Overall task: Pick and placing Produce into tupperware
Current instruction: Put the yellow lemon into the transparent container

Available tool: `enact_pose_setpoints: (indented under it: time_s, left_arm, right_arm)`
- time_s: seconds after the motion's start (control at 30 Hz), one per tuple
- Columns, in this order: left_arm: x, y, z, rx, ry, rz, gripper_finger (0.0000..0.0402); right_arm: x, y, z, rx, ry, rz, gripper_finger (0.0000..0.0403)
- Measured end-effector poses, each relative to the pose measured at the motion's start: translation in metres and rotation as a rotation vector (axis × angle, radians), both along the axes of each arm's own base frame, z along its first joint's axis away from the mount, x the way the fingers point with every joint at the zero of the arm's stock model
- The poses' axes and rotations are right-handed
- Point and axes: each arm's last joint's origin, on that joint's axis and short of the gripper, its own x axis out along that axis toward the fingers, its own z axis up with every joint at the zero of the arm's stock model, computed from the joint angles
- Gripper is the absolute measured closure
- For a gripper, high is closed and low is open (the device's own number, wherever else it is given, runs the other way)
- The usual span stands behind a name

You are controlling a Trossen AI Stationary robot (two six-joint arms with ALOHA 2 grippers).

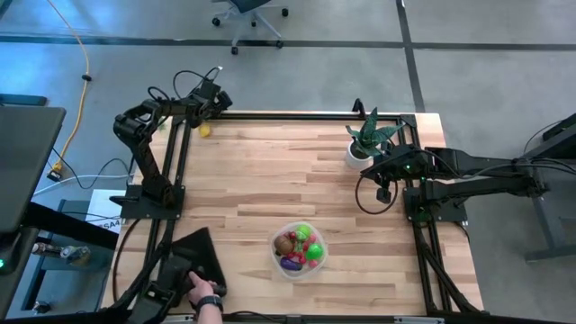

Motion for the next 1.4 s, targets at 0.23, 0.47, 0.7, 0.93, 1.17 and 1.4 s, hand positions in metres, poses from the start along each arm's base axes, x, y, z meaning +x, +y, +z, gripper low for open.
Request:
enact_pose_setpoints:
  time_s: [0.23,0.47,0.7,0.93,1.17,1.4]
  left_arm:
    - [0.007,-0.002,0.0,-0.019,-0.013,-0.081,0.0401]
    - [0.007,-0.005,0.008,-0.02,-0.004,-0.19,0.0401]
    - [0.005,-0.007,0.026,0.031,0.033,-0.262,0.0401]
    - [0.008,-0.014,0.032,0.002,0.04,-0.362,0.0401]
    - [0.001,-0.02,0.036,-0.05,0.178,-0.404,0.0401]
    - [0.006,-0.023,0.029,-0.094,0.225,-0.485,0.0401]
  right_arm:
    - [0.0,0.0,0.0,0.0,-0.001,0.0,0.0377]
    - [0.0,0.0,0.0,0.0,-0.001,0.0,0.0377]
    - [0.0,0.0,0.0,0.0,-0.001,0.0,0.0377]
    - [0.0,0.0,0.0,0.0,-0.001,-0.001,0.0377]
    - [0.0,0.0,0.0,0.0,-0.001,0.0,0.0377]
    - [0.0,0.0,0.0,0.0,-0.001,-0.001,0.0377]
